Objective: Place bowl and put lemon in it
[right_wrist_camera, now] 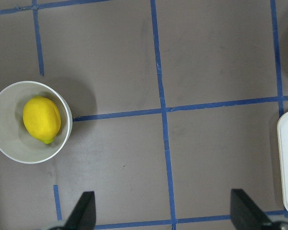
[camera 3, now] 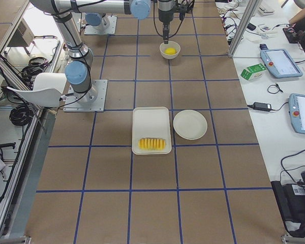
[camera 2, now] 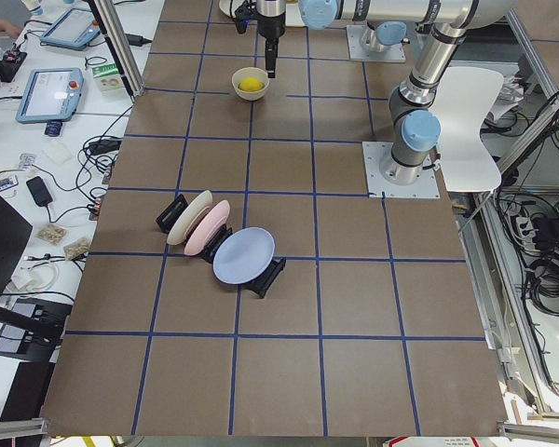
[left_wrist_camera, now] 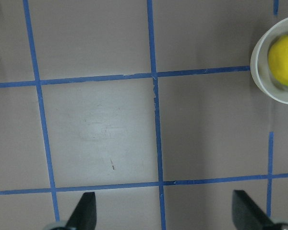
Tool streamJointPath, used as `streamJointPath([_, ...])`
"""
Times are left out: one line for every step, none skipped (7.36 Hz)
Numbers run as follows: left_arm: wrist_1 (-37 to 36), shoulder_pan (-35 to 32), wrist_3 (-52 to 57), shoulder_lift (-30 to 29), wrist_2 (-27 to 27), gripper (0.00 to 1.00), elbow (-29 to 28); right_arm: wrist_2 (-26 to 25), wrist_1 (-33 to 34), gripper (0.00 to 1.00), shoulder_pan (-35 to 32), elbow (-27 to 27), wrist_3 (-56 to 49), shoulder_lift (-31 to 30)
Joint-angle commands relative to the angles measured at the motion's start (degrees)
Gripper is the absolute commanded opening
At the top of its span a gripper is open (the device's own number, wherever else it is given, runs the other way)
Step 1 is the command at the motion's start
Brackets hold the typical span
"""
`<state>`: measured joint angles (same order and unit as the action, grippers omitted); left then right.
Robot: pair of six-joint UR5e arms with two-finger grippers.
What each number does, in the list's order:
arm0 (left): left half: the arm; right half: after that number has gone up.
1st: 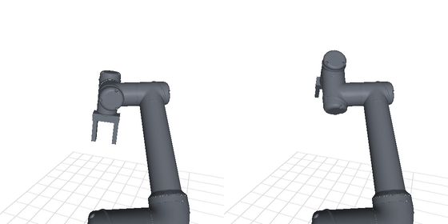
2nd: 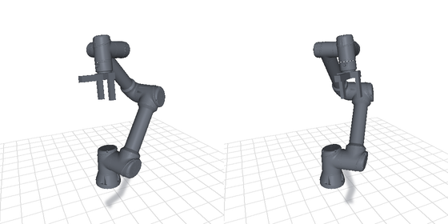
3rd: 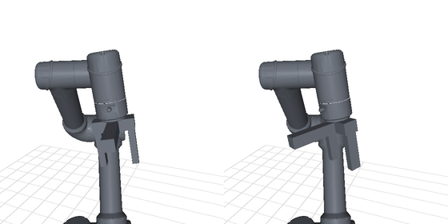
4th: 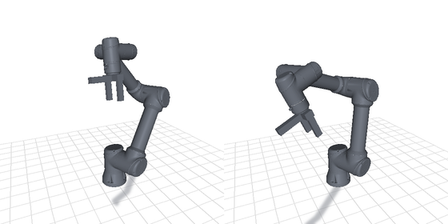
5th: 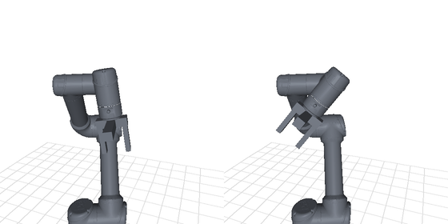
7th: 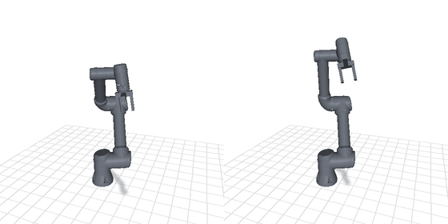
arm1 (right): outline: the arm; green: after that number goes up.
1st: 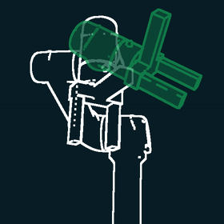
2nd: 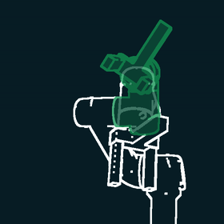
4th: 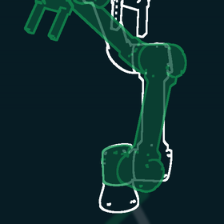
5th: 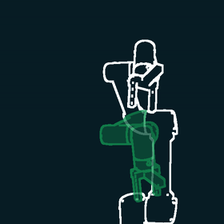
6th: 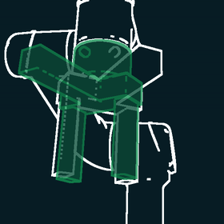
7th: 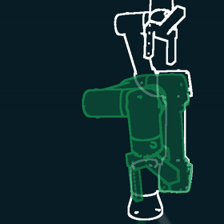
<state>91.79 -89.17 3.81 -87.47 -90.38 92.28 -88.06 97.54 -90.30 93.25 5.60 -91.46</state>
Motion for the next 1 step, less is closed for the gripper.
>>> streamJointPath([-0.21,-0.13,-0.03,0.02,0.02,1.0,0.0,0.26,0.01,1.0,0.04,0.44,-0.07,-0.12])
